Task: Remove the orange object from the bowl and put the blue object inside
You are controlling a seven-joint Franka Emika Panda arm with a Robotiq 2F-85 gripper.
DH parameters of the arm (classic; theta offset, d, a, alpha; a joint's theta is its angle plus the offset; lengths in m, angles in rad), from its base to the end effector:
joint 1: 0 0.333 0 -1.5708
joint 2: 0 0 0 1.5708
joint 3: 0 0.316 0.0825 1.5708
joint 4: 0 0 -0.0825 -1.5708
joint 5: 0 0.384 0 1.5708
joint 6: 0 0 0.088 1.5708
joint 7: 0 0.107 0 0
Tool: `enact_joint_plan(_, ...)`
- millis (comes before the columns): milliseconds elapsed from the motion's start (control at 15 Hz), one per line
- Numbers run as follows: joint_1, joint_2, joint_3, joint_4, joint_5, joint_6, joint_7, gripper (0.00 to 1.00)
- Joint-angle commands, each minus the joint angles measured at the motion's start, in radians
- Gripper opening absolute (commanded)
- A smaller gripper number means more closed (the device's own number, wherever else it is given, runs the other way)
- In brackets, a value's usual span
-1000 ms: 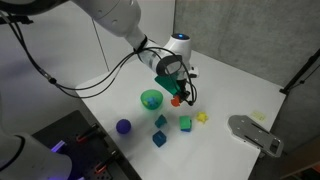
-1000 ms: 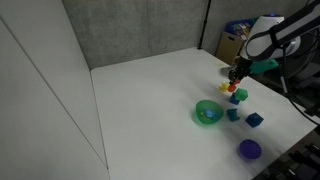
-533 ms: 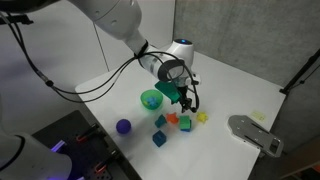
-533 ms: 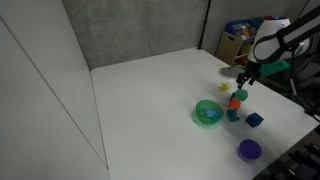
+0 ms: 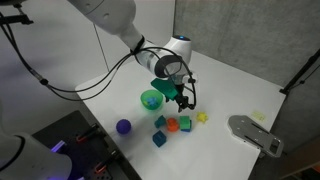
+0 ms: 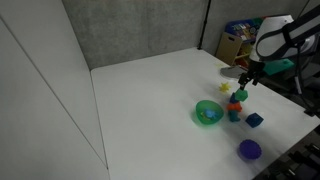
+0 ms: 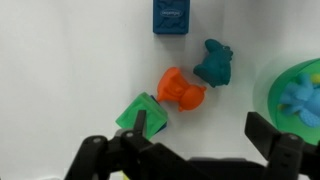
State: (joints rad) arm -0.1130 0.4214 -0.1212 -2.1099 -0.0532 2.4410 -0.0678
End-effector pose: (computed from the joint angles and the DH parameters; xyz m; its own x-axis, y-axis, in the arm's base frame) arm 0.5549 -0.1327 0.2074 0.9884 -0.1186 -0.0952 -0.1118 -0.9910 0.0737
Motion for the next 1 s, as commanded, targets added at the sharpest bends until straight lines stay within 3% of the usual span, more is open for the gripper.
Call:
enact_joint_plan(0, -0.016, -0.093, 0.038, -0.083, 0.025, -0.058, -0.066, 1.00)
enact_joint_plan(533, -0.014, -0.155, 0.089, -0.227, 0.096, -0.106, -0.193, 1.00)
enact_joint_plan(933, 0.010, -0.108, 0.077, -0.209, 0.055, -0.084, -0.135, 1.00)
